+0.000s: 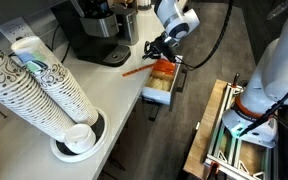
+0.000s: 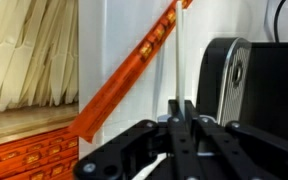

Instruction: Remove two white objects from the left side of the drawer and put them on the counter

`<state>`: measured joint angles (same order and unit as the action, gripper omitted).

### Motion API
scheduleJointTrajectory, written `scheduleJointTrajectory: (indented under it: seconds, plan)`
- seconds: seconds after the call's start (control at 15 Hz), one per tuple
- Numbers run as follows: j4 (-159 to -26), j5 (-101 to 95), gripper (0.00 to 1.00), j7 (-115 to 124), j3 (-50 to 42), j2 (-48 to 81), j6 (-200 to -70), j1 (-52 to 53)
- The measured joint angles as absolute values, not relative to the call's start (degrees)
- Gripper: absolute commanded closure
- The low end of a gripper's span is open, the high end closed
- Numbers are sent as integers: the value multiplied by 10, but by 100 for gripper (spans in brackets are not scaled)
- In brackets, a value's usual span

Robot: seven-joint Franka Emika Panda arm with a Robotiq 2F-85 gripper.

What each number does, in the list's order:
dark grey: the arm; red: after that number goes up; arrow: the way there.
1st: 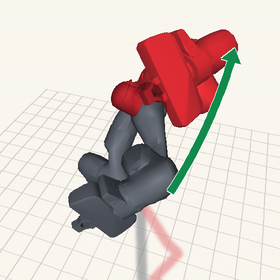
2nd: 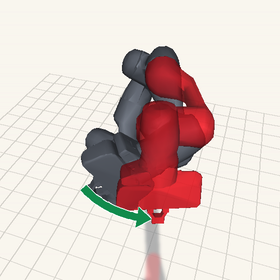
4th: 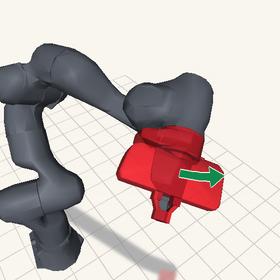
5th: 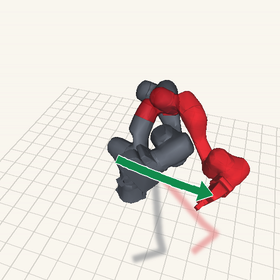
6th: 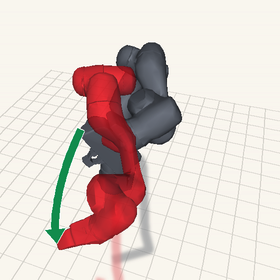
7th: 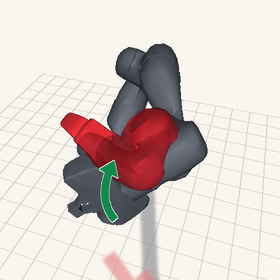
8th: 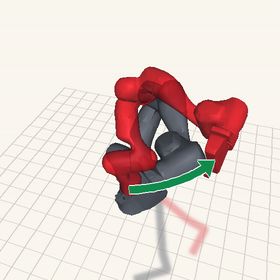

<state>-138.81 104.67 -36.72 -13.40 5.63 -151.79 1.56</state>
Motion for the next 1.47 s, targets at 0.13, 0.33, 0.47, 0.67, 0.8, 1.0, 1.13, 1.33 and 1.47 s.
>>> scheduleJointTrajectory:
  seconds: [0.13,0.33,0.47,0.67,0.8,1.0,1.13,1.33,1.47]
  plan:
    - [-1371,1066,53,-370,-132,82,-1521,16]
    - [-1355,1084,31,-373,-129,93,-1545,18]
    - [-1350,1088,15,-373,-126,89,-1577,23]
    - [-1349,1088,0,-373,-117,71,-1639,35]
    - [-1354,1073,0,-372,-105,52,-1682,47]
    - [-1383,1001,0,-363,-81,16,-1736,66]
    - [-1418,939,1,-349,-67,-10,-1750,76]
    - [-1468,865,0,-332,-55,-48,-1754,82]
    - [-1494,824,0,-321,-51,-69,-1754,82]
